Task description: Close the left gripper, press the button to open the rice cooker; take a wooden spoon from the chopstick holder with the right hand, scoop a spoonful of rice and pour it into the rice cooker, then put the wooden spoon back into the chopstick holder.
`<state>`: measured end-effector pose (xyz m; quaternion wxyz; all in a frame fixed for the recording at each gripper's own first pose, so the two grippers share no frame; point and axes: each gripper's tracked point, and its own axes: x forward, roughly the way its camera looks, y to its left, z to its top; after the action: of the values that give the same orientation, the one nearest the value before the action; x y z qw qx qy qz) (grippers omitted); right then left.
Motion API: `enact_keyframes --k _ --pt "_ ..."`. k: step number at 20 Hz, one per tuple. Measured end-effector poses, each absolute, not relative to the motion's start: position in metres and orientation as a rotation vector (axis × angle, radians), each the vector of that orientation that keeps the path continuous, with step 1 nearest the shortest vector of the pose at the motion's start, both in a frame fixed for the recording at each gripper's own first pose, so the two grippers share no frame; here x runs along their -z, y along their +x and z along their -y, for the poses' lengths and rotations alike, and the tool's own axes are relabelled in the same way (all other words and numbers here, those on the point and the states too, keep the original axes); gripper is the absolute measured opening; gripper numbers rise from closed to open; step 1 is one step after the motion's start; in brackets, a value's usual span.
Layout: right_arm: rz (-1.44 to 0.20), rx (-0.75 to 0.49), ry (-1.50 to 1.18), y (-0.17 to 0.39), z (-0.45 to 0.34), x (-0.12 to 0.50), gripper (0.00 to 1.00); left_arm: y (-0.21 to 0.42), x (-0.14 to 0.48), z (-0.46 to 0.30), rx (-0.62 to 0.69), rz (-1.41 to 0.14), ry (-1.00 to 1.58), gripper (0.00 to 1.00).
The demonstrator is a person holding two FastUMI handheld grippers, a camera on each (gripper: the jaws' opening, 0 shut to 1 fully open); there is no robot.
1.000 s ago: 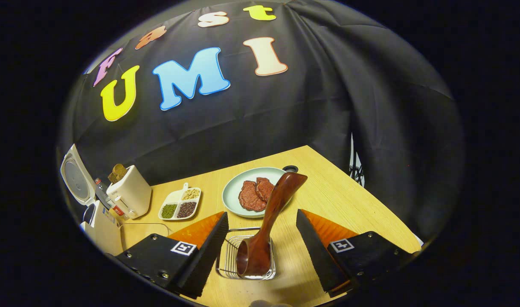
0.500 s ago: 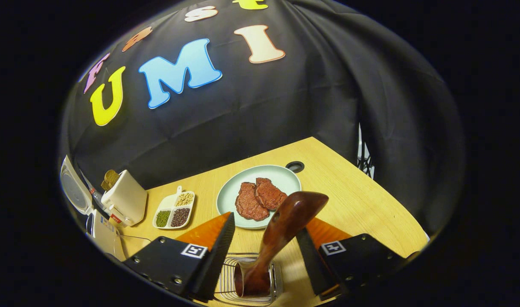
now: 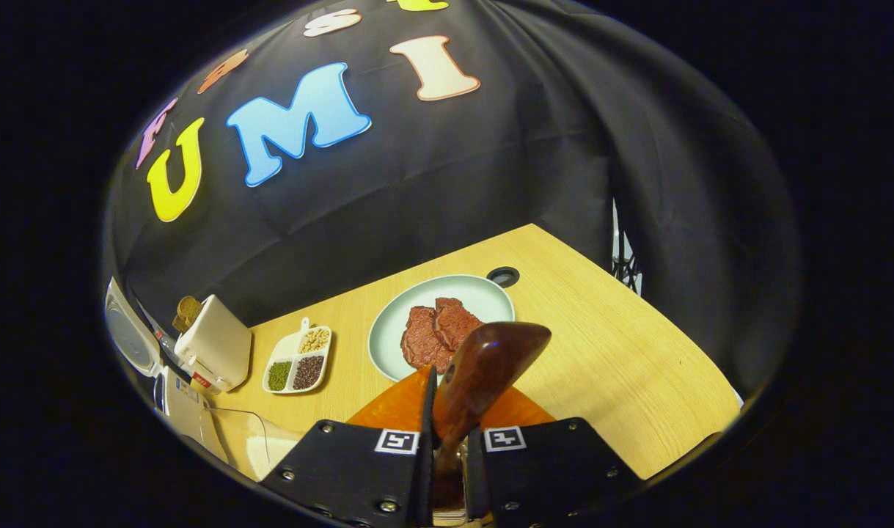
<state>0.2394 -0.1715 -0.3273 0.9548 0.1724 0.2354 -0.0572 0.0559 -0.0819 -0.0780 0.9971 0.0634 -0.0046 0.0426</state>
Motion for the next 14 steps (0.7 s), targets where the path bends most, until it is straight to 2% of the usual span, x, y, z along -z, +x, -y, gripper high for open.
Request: enact_keyframes --k 4,5,8,14 --pt "-0.458 0.114 0.334 0.237 0.166 0.312 0.18 0.053 0.074 0.072 -0.091 0.02 0.13 0.99" --pt "-0.449 0.116 0.326 0.235 0.165 0.304 0.18 0.051 0.072 0.066 -0.103 0.024 0.127 0.95" --pt "-0.399 0.123 0.285 0.229 0.161 0.269 0.18 0.05 0.074 0.055 -0.107 0.014 0.122 0.99" --pt "-0.313 0.09 0.207 0.221 0.129 0.183 0.18 0.041 0.072 0.028 -0.104 0.023 0.122 0.97"
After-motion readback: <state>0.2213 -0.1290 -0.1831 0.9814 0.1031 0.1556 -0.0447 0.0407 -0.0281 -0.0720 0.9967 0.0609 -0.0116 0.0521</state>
